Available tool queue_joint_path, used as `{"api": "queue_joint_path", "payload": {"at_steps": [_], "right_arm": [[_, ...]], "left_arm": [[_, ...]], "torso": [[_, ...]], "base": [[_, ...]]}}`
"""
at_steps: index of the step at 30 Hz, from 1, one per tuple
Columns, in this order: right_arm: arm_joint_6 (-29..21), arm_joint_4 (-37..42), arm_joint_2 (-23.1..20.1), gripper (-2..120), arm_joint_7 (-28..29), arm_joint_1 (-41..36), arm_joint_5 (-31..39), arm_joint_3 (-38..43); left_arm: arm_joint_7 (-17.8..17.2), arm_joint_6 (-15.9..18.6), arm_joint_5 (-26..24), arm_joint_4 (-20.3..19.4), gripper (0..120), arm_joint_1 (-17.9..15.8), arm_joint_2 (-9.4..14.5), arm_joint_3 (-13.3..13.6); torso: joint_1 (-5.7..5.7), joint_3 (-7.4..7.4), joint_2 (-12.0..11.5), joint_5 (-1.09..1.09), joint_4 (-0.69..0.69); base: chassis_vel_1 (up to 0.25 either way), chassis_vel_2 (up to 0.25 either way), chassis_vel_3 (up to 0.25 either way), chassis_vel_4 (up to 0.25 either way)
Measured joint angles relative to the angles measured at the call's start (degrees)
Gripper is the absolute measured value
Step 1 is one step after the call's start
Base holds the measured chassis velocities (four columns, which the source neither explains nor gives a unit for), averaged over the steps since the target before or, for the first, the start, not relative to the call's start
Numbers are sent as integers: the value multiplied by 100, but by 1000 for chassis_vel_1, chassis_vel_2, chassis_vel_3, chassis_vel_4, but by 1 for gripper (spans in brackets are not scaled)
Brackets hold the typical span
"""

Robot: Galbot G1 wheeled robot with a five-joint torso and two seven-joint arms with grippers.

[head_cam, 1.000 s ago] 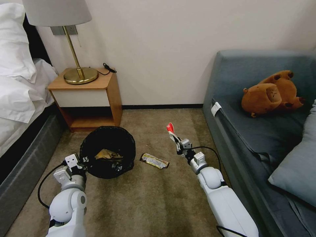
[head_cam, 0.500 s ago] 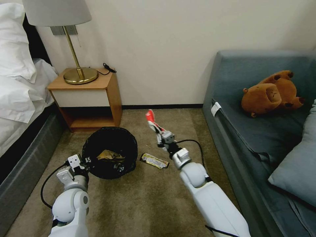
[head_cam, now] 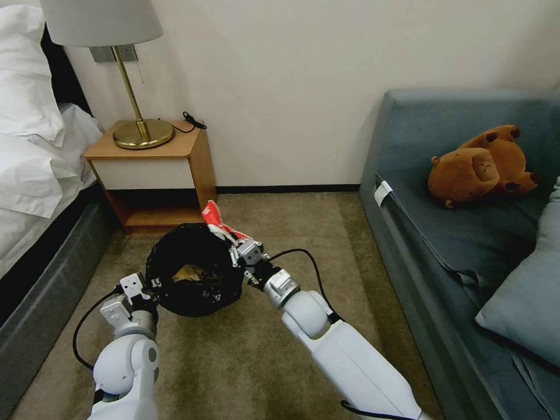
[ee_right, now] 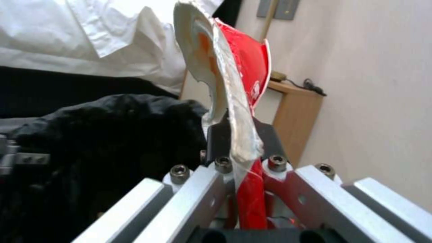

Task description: Pick up the trash bin, then pick up the garbage on the floor and place it into the trash bin.

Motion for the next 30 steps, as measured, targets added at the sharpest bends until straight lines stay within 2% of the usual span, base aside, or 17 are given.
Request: {"api": "queue_joint_path", "payload": {"at_steps": [13,21,26,27,29,30], "right_arm": [[157,-412,320,0,-108,-275,-376,-113],[98,-345,259,2,-264,-370,-513,-48],[83,-304,243,22,-331,-392,-534,-20],[83,-304,243,22,-331,-392,-534,-20],[78,-296,250,33,-332,-420,-534,-18],[78,-296,250,33,-332,-420,-534,-18]], "left_arm": [[-5,-5,89,104,1,-41,-52,33],[-3,-17,113,148,1,-83,-76,65],[-3,-19,125,167,1,-104,-89,78],[-3,-19,125,167,1,-104,-89,78],[-3,-21,135,189,1,-114,-99,79],[-3,-21,135,189,1,-114,-99,79]], "torso": [[0,0,0,1,0],[0,0,0,1,0],[0,0,0,1,0],[0,0,0,1,0],[0,0,0,1,0],[0,0,0,1,0]], "base": [[0,0,0,0],[0,0,0,0],[0,0,0,0],[0,0,0,0],[0,0,0,0],[0,0,0,0]]}}
